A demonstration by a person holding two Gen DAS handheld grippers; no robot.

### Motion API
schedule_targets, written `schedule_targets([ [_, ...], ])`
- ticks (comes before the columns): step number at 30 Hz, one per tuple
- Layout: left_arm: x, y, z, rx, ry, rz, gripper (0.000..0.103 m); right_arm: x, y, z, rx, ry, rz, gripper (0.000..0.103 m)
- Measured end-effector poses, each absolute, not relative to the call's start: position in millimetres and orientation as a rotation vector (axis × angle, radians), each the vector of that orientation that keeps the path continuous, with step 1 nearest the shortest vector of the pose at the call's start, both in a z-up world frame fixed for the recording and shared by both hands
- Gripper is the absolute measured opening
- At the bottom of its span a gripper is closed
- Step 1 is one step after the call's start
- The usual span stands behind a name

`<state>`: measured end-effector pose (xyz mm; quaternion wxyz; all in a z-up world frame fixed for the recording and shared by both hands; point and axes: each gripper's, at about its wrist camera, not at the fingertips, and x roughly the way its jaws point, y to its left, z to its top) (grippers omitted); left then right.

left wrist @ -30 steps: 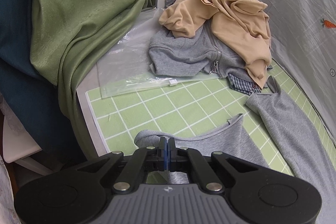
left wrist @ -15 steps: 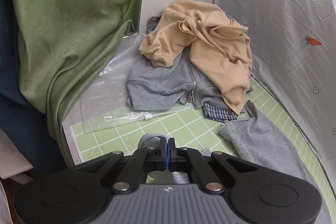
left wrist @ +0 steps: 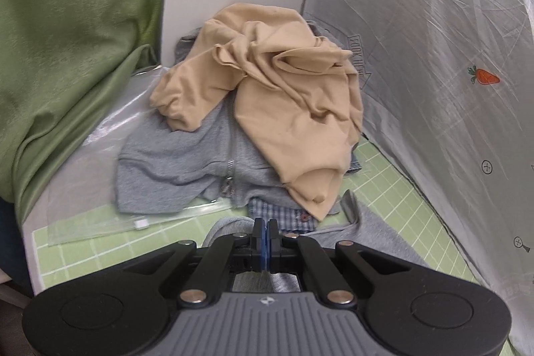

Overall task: Fold clothes
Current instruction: 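Lift the waistband corner with the right gripper and fold it over the leg, then open both grippers and release the sweatpants fabric onto the mat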

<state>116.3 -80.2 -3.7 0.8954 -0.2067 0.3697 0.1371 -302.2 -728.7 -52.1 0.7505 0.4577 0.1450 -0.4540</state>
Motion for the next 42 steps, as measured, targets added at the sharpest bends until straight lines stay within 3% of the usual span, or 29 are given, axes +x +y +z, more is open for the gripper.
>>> schedule_targets([
  [5,228.9,-147.5,-9.9,-0.394,0.710,0.217,0.002,-225.3,-791.9,-60.2,0.968,0.331,-1.023,0.003],
  [7,266.1,-169.5,-17.4,-0.424,0.715,0.196,0.022,-197.9,-813.4,-64.8,0.973,0.328,-1.054,0.015],
  [8,276.8,-176.1,-21.7,-0.468,0.741,0.170,0.036,-187.6,-820.4,-66.5,0.974,0.338,-1.064,0.030],
  [10,267.1,-182.6,-34.2,-0.424,0.761,0.169,0.050,-176.0,-823.3,-71.2,0.963,0.366,-1.071,0.034],
  [12,257.0,-189.1,-46.8,-0.378,0.780,0.169,0.068,-176.8,-810.9,-77.8,0.931,0.406,-1.060,0.053],
  [17,202.0,-168.1,-100.9,-0.242,0.956,0.284,0.069,-202.0,-767.5,-102.8,0.864,0.555,-1.114,0.059],
  [21,175.0,-151.1,-123.1,-0.322,1.018,0.286,0.071,-226.6,-742.5,-124.4,0.943,0.596,-1.144,0.072],
  [29,173.5,-191.8,-129.4,-0.245,1.046,0.123,0.072,-200.5,-726.8,-149.7,1.035,0.639,-1.064,0.074],
  [31,175.4,-201.2,-132.6,-0.213,1.067,0.139,0.066,-187.8,-722.7,-149.4,0.963,0.681,-1.081,0.072],
  [32,175.8,-205.2,-134.4,-0.200,1.080,0.156,0.055,-183.7,-720.1,-149.0,0.917,0.700,-1.075,0.061],
  [34,173.8,-209.9,-134.6,-0.156,1.078,0.167,0.034,-176.5,-714.6,-148.1,0.823,0.735,-1.058,0.029],
  [35,172.2,-209.7,-134.5,-0.150,1.076,0.158,0.014,-172.9,-711.9,-147.6,0.776,0.753,-1.049,0.011],
  [38,163.2,-201.8,-133.5,-0.175,1.065,0.135,0.006,-175.4,-702.8,-146.4,0.681,0.776,-1.034,0.007],
  [42,141.6,-186.0,-130.7,-0.212,1.057,0.133,0.006,-193.3,-698.2,-143.4,0.669,0.774,-1.041,0.006],
])
